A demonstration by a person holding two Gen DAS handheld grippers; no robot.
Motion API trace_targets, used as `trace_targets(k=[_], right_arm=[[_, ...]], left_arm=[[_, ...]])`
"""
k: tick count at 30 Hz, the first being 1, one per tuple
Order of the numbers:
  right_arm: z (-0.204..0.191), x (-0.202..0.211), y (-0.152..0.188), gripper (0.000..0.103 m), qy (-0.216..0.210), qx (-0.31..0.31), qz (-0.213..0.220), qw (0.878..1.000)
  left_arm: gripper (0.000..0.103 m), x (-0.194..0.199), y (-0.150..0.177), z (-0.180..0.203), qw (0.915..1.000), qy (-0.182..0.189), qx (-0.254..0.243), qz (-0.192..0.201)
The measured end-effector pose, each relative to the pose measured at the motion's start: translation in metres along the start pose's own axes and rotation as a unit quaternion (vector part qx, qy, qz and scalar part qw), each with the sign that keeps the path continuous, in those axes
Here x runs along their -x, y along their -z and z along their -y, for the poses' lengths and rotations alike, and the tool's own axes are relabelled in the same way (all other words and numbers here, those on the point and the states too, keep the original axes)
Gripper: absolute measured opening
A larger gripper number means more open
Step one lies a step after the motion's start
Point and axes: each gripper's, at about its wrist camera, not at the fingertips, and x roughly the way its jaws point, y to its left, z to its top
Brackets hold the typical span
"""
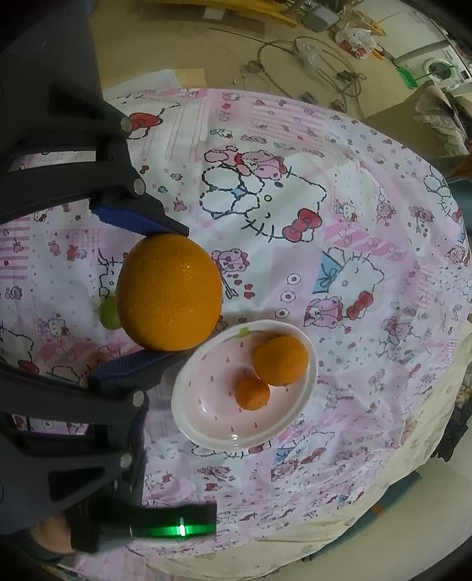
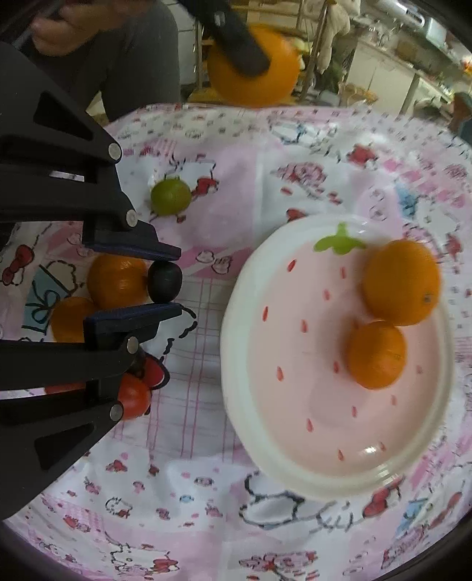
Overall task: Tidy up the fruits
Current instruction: 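Close the right gripper on the dark grape while the left gripper holds the orange, then place the grape on the plate with the right gripper while the left carries the orange over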
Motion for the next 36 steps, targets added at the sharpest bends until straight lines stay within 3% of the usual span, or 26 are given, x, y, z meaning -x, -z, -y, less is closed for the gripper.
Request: trace_targets(k=[8, 17, 21, 26, 30, 36], right_arm=[[0.014, 0.038, 0.004, 0.025, -0.01, -0.004, 0.04, 0.999], [0.062, 0.081, 0.003, 0.025, -0.015, -0.026, 0.101, 0.994], [0.073, 0.1, -0.003, 0.025, -0.014, -0.035, 0.139, 0.99], [0.082, 0.118, -0.011, 0.025, -0.019, -0.036, 0.178, 0.983], [0.086, 0.128, -0.022, 0.025, -0.02, -0.044, 0.21, 0.977], [0.089, 0.117, -0.051, 0.025, -0.032, -0.039, 0.209, 0.977]], left_arm=[[0.054, -0.007, 0.004, -0.001, 0.9996, -0.027, -0.011, 0.002], [0.054, -0.016, 0.009, 0.012, 0.9977, -0.05, -0.045, 0.001], [0.054, -0.016, 0.005, 0.024, 0.9976, -0.042, -0.055, 0.006], [0.054, -0.005, -0.008, 0.033, 0.9989, -0.005, -0.039, 0.025], [0.054, 0.002, -0.023, 0.042, 0.9977, -0.009, -0.048, 0.047], [0.054, -0.007, -0.038, 0.032, 0.9992, -0.004, -0.021, 0.034]])
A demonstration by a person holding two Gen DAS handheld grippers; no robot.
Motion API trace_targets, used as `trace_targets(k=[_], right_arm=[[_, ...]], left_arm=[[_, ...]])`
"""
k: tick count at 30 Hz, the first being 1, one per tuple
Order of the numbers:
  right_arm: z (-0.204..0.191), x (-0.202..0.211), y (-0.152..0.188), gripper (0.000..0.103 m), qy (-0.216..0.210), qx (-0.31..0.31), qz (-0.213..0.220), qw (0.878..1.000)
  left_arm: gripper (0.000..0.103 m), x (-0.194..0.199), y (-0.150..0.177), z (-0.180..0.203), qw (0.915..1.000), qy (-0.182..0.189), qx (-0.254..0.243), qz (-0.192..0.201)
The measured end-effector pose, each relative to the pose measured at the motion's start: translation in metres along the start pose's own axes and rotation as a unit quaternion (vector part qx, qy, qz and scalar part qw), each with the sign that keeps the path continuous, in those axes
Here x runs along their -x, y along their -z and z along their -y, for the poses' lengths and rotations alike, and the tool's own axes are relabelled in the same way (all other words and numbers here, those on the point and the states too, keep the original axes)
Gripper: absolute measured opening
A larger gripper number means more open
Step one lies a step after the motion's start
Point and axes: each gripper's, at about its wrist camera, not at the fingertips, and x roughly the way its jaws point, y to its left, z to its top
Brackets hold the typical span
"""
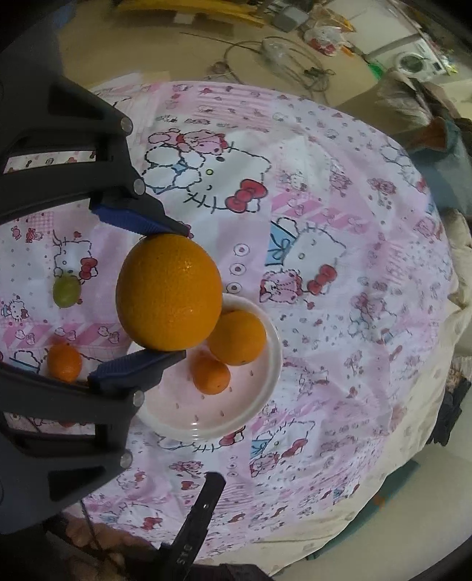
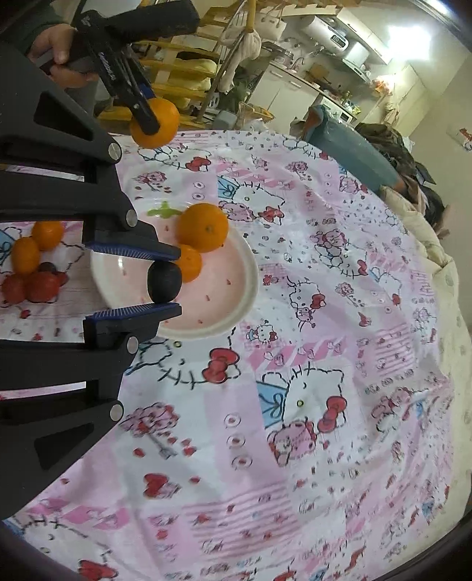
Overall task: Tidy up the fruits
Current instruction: 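Place the grape on the plate with the right gripper while the left carries the orange over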
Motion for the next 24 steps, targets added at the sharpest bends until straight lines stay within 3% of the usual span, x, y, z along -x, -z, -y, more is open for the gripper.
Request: trace_targets(k=[7, 14, 22, 23, 24], right_arm=[[-0.01, -0.054, -0.023, 0.025, 0.042, 0.038, -0.032, 0.998], [-0.012, -0.114, -0.032, 0.025, 0.028, 0.043, -0.072, 0.996], [-0.004, -0.126, -0.033, 0.029, 0.032, 0.033, -0.086, 0.995], [-0.004, -0.123, -0.033, 0.034, 0.033, 0.033, -0.083, 0.995], [-0.005, -0.121, -0.033, 0.046, 0.032, 0.034, -0.082, 0.996]], left_arm=[[0.054, -0.011, -0.002, -0.009, 0.9996, 0.011, 0.015, -0.021], [0.054, -0.014, -0.005, -0.006, 0.9997, 0.003, 0.005, -0.022], [0.054, -0.021, -0.009, -0.01, 0.9992, -0.003, 0.019, -0.034], [0.054, -0.022, -0.01, -0.009, 0.9992, -0.003, 0.019, -0.034], [0.054, -0.022, -0.011, -0.008, 0.9992, -0.002, 0.018, -0.036]])
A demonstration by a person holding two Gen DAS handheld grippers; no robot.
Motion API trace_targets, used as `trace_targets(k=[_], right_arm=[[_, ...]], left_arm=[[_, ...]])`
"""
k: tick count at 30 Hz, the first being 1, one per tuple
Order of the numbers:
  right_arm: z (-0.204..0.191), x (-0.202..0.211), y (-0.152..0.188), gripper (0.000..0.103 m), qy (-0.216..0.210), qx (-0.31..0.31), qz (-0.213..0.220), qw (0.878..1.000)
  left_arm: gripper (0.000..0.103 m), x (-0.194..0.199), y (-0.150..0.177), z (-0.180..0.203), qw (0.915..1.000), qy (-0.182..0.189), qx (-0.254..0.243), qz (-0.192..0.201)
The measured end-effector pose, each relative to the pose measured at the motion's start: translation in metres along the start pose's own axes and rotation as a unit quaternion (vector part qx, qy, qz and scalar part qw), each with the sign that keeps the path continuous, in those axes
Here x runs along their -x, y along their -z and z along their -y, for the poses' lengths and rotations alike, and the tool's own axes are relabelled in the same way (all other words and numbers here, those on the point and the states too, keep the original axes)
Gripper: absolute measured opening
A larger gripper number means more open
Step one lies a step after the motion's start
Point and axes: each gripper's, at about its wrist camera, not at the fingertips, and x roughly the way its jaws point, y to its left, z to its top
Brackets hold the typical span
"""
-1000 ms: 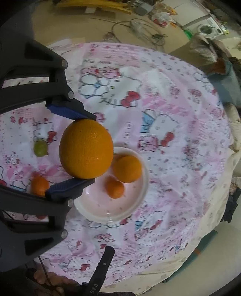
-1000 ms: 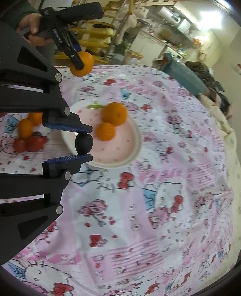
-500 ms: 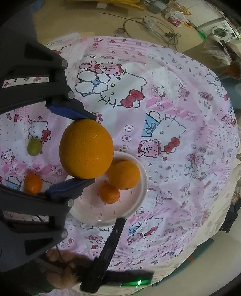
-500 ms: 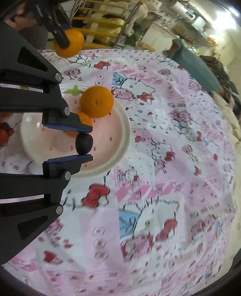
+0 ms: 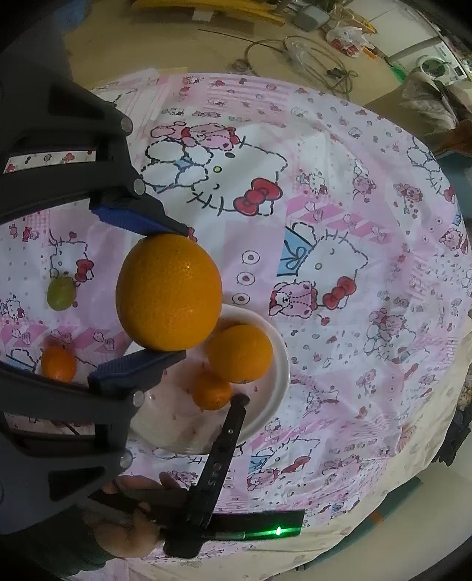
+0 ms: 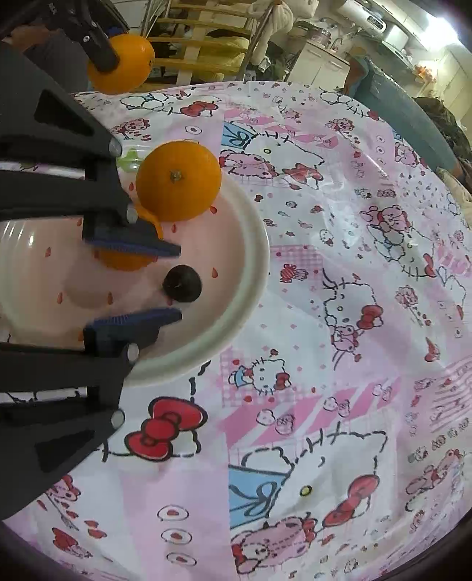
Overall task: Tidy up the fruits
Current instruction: 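Place the grape on the plate with the right gripper while the left carries the orange over, then lower the large orange onto the plate and open the left gripper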
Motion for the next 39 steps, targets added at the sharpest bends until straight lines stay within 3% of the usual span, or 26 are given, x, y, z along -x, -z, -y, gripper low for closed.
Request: trace_targets(k=[2, 7, 16, 23, 27, 31, 39], right_arm=[[-0.002, 0.011, 0.003, 0.063, -0.007, 0.004, 0.012, 1.0], [0.005, 0.059, 0.017, 0.066, -0.017, -0.03, 0.051, 0.998], [0.026, 0.146, 0.06, 0.095, 0.009, -0.101, 0.125, 0.987], [0.041, 0.167, 0.09, 0.096, 0.034, -0.128, 0.149, 0.98], [0.059, 0.16, 0.094, 0.096, 0.026, -0.154, 0.145, 0.977], [0.066, 0.163, 0.097, 0.096, 0.029, -0.173, 0.158, 0.972], [0.071, 0.17, 0.093, 0.096, 0.014, -0.182, 0.165, 0.969]], left_arm=[[0.054, 0.001, -0.004, 0.002, 1.0, 0.009, 0.002, -0.004], [0.054, 0.002, -0.021, 0.02, 0.9997, 0.022, -0.011, -0.001], [0.054, -0.006, -0.049, 0.068, 0.9975, 0.047, -0.052, 0.014], [0.054, -0.034, -0.056, 0.108, 0.9947, 0.058, -0.084, 0.008], [0.054, -0.061, -0.057, 0.133, 0.9933, 0.028, -0.112, 0.002], [0.054, -0.086, -0.054, 0.15, 0.9914, 0.022, -0.129, -0.013], [0.055, -0.111, -0.052, 0.159, 0.9903, -0.014, -0.135, -0.029]])
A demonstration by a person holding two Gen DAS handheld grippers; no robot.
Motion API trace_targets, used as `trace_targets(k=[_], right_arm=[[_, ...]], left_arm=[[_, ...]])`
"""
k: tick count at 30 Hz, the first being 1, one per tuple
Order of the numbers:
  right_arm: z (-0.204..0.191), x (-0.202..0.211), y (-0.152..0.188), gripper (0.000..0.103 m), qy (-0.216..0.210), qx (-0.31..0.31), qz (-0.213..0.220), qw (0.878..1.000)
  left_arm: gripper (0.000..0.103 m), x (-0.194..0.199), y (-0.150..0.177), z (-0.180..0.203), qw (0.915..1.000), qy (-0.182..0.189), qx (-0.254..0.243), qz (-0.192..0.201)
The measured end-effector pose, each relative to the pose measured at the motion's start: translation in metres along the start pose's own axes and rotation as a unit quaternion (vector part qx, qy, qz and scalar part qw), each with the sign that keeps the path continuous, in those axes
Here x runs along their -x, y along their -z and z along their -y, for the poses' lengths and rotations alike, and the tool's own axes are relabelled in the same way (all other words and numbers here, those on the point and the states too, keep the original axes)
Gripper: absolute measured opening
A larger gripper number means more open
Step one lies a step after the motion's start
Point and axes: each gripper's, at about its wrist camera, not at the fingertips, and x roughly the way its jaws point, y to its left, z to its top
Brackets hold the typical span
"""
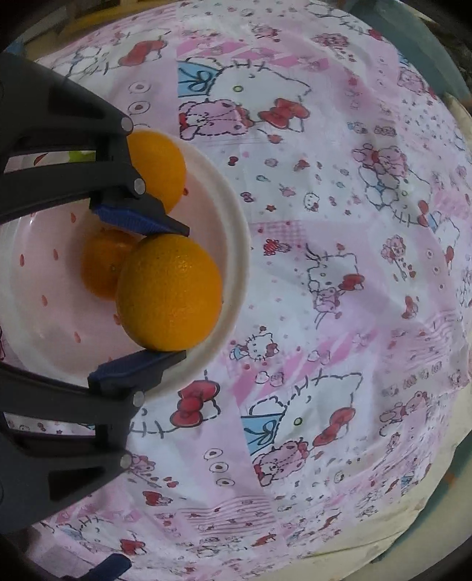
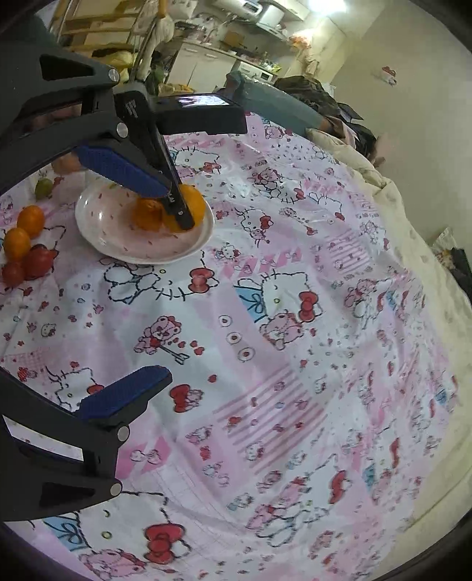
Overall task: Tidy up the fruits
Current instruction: 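Lower the large orange onto the plate and open the left gripper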
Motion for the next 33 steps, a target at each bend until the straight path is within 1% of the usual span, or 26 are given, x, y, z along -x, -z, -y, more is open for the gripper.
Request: trace_targets(k=[4, 7, 12, 13, 14, 15, 16, 24, 29, 33], right_arm=[[0.002, 0.005, -0.002, 0.096, -0.01, -0.01, 0.004, 1.0], [0.001, 0.008, -0.004, 0.096, -0.01, -0.008, 0.008, 1.0], [0.001, 0.009, -0.004, 0.096, -0.011, -0.01, 0.007, 1.0], [0.001, 0.009, -0.004, 0.096, -0.011, -0.01, 0.007, 1.0], [0.001, 0.009, -0.004, 0.096, -0.011, -0.011, 0.006, 1.0], [0.001, 0.009, -0.004, 0.096, -0.011, -0.011, 0.007, 1.0], [0.001, 0.009, -0.005, 0.096, -0.011, -0.01, 0.007, 1.0], [0.001, 0.014, -0.004, 0.096, -0.014, -0.01, 0.013, 1.0], [-0.005, 0.015, -0.003, 0.096, -0.018, 0.0, 0.014, 1.0], [-0.012, 0.017, 0.002, 0.096, -0.023, 0.013, 0.014, 1.0]], left_arm=[[0.057, -0.002, 0.0, 0.001, 0.9999, -0.009, 0.004, -0.005], [0.057, -0.002, 0.0, 0.0, 0.9999, -0.005, 0.011, -0.009], [0.059, -0.001, -0.001, 0.001, 0.9998, -0.005, 0.005, -0.02], [0.063, -0.001, 0.0, 0.002, 0.9997, -0.008, 0.004, -0.022], [0.074, 0.0, 0.0, 0.001, 0.9996, -0.019, 0.004, -0.022], [0.081, 0.002, 0.001, 0.001, 0.9996, -0.022, 0.005, -0.018], [0.083, 0.006, 0.003, 0.0, 0.9997, -0.018, 0.006, -0.013], [0.083, 0.03, 0.012, -0.005, 0.9998, -0.017, 0.004, 0.002], [0.083, 0.052, 0.022, -0.011, 0.9997, -0.016, 0.003, 0.02], [0.083, 0.073, 0.033, -0.02, 0.999, -0.017, 0.005, 0.042]])
